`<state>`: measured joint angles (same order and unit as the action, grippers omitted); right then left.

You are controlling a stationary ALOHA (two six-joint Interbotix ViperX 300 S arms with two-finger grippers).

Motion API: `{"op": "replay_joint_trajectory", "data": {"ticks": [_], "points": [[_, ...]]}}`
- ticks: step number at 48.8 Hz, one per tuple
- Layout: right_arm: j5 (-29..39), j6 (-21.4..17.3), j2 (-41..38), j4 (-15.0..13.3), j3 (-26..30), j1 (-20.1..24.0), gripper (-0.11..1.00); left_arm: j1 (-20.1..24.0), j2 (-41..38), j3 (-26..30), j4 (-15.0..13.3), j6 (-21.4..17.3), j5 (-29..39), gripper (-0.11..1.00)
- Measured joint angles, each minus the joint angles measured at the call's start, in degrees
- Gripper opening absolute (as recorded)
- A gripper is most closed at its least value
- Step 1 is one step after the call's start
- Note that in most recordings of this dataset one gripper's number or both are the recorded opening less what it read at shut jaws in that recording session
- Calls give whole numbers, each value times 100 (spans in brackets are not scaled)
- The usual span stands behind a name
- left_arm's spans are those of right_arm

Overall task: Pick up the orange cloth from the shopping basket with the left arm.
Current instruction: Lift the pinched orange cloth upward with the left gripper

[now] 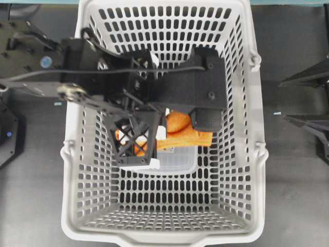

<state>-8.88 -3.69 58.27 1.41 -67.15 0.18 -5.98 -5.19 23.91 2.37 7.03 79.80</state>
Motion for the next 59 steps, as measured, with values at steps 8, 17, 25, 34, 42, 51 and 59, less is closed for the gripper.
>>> {"op": "replay_joint_trajectory", "data": {"ticks": [8,17,25,34,42,51,59], "points": [[0,0,18,0,0,0,75,-9,0,9,0,0,35,14],[0,0,26,0,0,9,75,0,9,9,-9,0,44,14],[0,9,26,0,0,0,75,-9,9,9,0,0,53,14],[0,0,26,9,0,0,75,-9,9,9,0,0,62,14],[0,9,35,9,-9,0,75,-9,0,9,0,0,62,14],[0,0,35,0,-18,0,75,-9,9,9,0,0,70,14],[0,0,35,0,-26,0,75,-9,0,9,0,0,79,14]]}}
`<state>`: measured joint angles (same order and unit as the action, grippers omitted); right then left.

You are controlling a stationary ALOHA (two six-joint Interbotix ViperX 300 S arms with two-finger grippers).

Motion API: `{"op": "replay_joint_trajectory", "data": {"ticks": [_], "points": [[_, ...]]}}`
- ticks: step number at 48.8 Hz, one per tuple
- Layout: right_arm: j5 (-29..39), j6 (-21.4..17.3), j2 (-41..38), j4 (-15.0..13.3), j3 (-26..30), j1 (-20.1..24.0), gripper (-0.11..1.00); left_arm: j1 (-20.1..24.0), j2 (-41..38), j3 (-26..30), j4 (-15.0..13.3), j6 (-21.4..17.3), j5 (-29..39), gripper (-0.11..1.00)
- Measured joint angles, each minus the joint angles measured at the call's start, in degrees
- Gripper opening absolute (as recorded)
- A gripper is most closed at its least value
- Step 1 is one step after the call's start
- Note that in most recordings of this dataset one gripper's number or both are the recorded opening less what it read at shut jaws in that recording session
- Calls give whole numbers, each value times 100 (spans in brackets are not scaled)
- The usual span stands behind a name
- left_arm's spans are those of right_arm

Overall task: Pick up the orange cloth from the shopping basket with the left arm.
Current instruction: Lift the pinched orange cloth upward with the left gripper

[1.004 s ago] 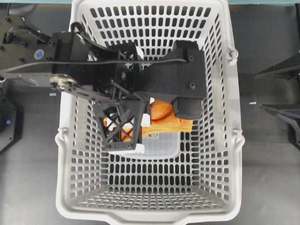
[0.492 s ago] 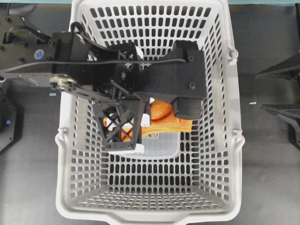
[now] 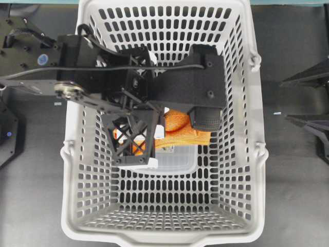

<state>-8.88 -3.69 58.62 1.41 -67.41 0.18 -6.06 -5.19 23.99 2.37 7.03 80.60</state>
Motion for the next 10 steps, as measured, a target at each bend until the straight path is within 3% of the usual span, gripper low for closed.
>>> {"op": "replay_joint_trajectory", "data": {"ticks": [10], "points": [[0,-9,79,0,-9,0,75,0,9,0,0,0,97,14]]}}
